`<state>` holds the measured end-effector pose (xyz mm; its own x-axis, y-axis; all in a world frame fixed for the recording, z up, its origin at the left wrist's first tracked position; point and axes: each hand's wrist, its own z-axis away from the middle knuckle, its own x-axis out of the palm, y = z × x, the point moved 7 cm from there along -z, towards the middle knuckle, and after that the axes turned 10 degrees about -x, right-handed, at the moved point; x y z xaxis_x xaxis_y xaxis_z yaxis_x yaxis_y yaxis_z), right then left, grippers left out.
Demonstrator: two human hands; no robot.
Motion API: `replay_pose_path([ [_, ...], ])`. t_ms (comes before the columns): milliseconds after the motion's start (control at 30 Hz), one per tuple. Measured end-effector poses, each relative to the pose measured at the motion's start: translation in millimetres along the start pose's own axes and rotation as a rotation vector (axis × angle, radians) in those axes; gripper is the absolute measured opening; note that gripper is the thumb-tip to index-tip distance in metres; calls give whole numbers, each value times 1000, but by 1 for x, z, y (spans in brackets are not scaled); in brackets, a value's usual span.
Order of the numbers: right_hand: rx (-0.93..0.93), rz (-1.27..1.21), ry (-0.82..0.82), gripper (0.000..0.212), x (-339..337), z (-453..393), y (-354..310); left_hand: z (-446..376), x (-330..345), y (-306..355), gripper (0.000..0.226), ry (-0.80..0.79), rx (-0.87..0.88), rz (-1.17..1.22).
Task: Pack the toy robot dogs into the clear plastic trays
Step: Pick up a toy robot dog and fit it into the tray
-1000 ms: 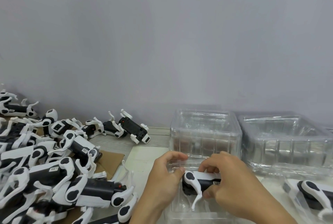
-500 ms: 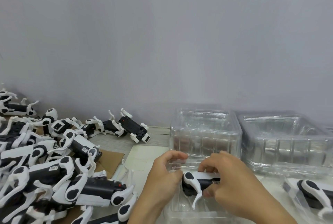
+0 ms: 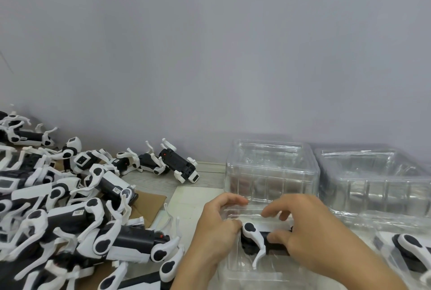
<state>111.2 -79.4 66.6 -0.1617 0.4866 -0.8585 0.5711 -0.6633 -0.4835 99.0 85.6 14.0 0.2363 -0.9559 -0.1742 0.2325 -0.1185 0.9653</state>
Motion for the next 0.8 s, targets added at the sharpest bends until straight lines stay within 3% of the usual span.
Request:
replay_pose_path([
  [100, -32, -59, 38, 23, -5, -2, -11, 0, 0, 1, 55, -3, 11, -1],
  [267, -40, -171, -103, 35, 18, -8, -26, 1, 1, 2, 55, -15, 15, 10],
  [533, -2, -189, 6, 57, 20, -11, -25, -3, 2, -1, 55, 3, 21, 27],
  [800, -63, -174, 95, 55, 25, -3, -34, -4, 0, -1, 52, -4, 44, 14],
])
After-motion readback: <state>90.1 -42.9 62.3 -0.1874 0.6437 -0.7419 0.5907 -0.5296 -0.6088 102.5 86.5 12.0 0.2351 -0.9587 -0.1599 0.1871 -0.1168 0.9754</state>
